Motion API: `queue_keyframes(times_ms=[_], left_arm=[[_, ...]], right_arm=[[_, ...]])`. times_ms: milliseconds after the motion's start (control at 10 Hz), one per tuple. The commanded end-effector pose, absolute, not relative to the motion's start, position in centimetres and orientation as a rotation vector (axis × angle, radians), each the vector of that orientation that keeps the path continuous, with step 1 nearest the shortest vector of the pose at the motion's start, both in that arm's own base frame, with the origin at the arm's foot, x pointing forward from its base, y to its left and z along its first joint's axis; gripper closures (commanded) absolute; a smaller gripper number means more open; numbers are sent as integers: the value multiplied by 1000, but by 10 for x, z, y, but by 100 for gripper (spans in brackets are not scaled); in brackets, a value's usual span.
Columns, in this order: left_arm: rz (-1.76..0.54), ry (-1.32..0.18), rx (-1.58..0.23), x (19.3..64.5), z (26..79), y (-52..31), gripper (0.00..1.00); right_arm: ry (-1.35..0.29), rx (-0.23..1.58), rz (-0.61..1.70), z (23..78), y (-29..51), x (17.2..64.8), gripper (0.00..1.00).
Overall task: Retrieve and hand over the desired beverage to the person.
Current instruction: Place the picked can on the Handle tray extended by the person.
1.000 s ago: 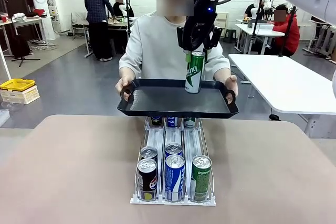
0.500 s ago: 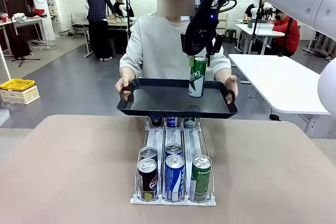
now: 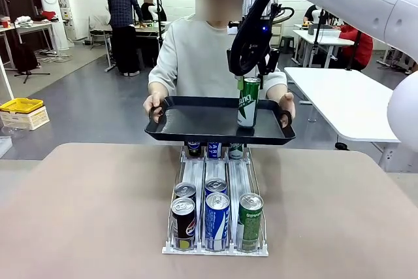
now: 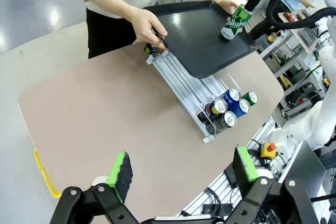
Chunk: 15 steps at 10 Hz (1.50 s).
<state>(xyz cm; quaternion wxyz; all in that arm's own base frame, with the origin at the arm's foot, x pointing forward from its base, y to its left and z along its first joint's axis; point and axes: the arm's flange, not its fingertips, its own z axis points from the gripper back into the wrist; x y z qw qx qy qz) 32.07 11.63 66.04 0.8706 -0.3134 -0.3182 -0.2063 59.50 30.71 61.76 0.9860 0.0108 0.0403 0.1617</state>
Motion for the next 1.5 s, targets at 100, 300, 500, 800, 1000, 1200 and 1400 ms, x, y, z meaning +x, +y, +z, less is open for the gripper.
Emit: queue_keyframes(times_ms=[100, 300, 500, 800, 1000, 1200, 1400], left_arm=[[-442, -676, -666, 321, 661, 117, 0], [-442, -676, -666, 321, 661, 117, 0], [-442, -676, -666, 321, 661, 117, 0], [-442, -676, -666, 321, 661, 117, 0], [-442, -676, -666, 321, 661, 117, 0], [-442, -676, -666, 321, 661, 117, 0], [-442, -676, -666, 321, 661, 117, 0]], right_arm=[[110, 15, 315, 625, 310, 608, 42], [120, 15, 316, 623, 309, 608, 42], [139, 16, 325, 622, 307, 607, 42], [146, 22, 330, 621, 306, 608, 0], [152, 22, 340, 620, 306, 608, 0], [154, 22, 346, 619, 306, 608, 0], [153, 25, 350, 621, 304, 606, 0]])
